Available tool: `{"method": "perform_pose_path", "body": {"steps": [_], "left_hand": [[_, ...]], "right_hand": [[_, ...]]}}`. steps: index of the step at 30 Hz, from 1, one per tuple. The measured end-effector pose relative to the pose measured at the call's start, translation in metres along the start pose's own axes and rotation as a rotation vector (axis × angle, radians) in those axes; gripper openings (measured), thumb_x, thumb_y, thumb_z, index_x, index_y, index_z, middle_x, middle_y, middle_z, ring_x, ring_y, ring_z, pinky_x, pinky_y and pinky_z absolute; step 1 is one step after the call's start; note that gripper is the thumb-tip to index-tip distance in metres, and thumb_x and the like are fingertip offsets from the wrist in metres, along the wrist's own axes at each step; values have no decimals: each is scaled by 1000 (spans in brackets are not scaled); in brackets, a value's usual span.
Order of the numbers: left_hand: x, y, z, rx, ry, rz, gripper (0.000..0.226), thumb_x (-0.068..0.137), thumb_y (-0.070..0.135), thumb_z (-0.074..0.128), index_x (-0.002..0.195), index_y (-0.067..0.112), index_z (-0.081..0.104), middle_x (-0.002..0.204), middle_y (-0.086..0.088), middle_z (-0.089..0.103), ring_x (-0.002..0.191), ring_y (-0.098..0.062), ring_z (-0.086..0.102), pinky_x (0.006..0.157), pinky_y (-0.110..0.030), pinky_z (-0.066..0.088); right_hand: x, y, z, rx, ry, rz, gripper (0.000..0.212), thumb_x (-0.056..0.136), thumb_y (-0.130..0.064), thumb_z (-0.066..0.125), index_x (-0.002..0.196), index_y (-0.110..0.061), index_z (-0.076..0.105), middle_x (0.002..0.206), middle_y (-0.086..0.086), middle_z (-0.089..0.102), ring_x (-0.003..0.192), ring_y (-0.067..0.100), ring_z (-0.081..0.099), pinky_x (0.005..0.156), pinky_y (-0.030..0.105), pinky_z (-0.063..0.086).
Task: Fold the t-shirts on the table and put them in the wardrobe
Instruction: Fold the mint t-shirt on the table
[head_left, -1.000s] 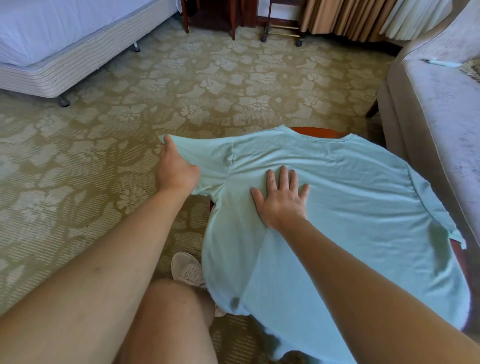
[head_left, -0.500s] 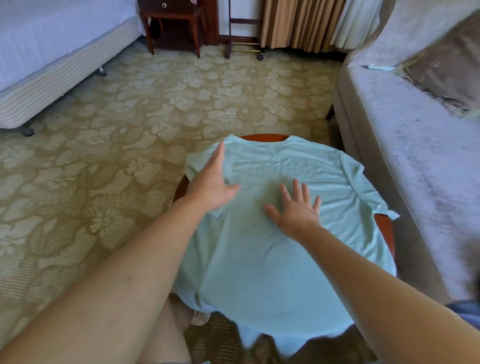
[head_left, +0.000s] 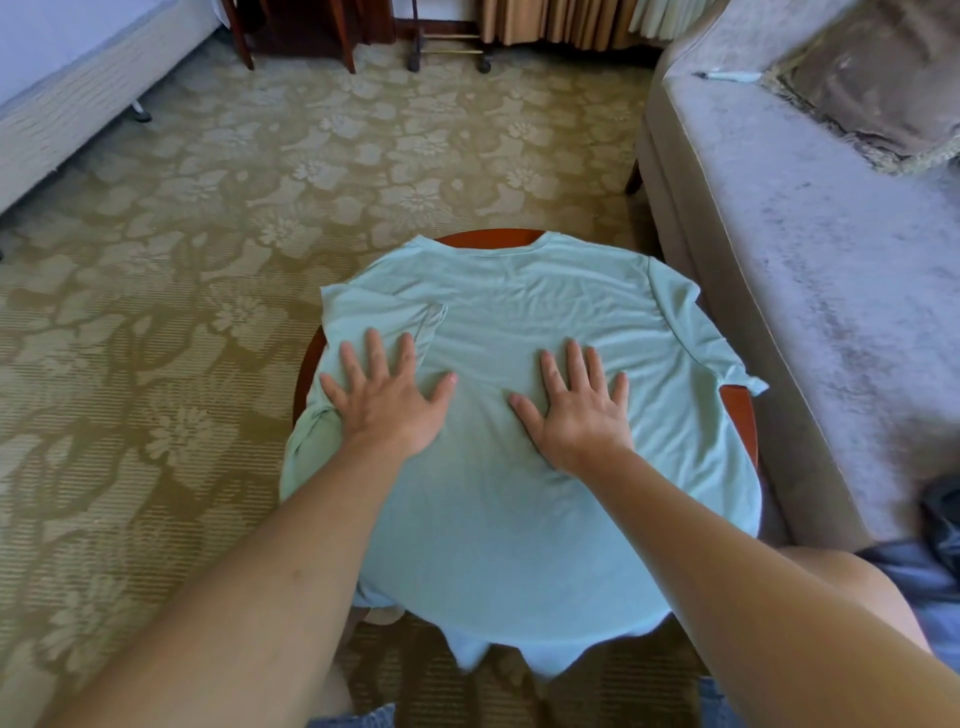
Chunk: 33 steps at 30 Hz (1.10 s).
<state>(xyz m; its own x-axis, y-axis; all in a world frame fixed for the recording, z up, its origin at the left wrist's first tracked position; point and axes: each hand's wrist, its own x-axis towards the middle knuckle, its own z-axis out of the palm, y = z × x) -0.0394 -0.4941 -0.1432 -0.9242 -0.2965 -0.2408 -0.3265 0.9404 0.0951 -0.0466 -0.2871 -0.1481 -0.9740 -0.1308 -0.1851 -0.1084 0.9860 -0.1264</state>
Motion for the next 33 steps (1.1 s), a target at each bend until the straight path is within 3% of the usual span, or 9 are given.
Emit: {"method": "perform_pose_path", "body": {"steps": [13, 16, 19, 25, 33], "left_hand": [[-14, -13, -2, 38, -22, 59, 83, 86, 80, 12, 155, 36, -6, 162, -1, -20, 148, -28, -18, 118, -55, -8], [-16, -7, -8, 40, -59, 24, 87, 85, 81, 12, 156, 32, -4, 161, -3, -22, 148, -29, -21, 117, -57, -9], [-21, 22, -13, 46, 6, 40, 88, 88, 77, 15, 157, 24, 1, 161, -5, -21, 148, -29, -20, 117, -58, -10], [-35, 127, -3, -53, 44, 279, 73, 96, 65, 25, 156, 30, 3, 163, -3, -16, 150, -27, -12, 117, -57, -6], [-43, 171, 32, 8, 82, 267, 75, 93, 67, 24, 156, 28, 10, 164, -5, -6, 151, -25, -5, 117, -58, -3]], "right_hand": [[-25, -2, 1, 7, -71, -9, 81, 91, -74, 13, 156, -29, -1, 163, 3, -14, 149, 24, -16, 119, 54, -7], [-29, 14, -7, 39, -66, -42, 77, 93, -71, 18, 156, -28, 5, 164, 2, -5, 150, 21, -9, 119, 53, -5], [-26, 49, -20, 104, 37, 67, 72, 97, -64, 21, 156, -25, 9, 163, 8, 6, 150, 25, 4, 120, 52, -2], [-37, 120, -22, 228, 186, 319, 67, 98, -50, 39, 155, -22, 15, 161, 12, 11, 148, 29, 9, 119, 53, 4], [-51, 151, -16, 613, 301, 513, 70, 98, -56, 33, 156, -26, 6, 161, 5, 12, 135, 33, 38, 103, 45, 36]]}}
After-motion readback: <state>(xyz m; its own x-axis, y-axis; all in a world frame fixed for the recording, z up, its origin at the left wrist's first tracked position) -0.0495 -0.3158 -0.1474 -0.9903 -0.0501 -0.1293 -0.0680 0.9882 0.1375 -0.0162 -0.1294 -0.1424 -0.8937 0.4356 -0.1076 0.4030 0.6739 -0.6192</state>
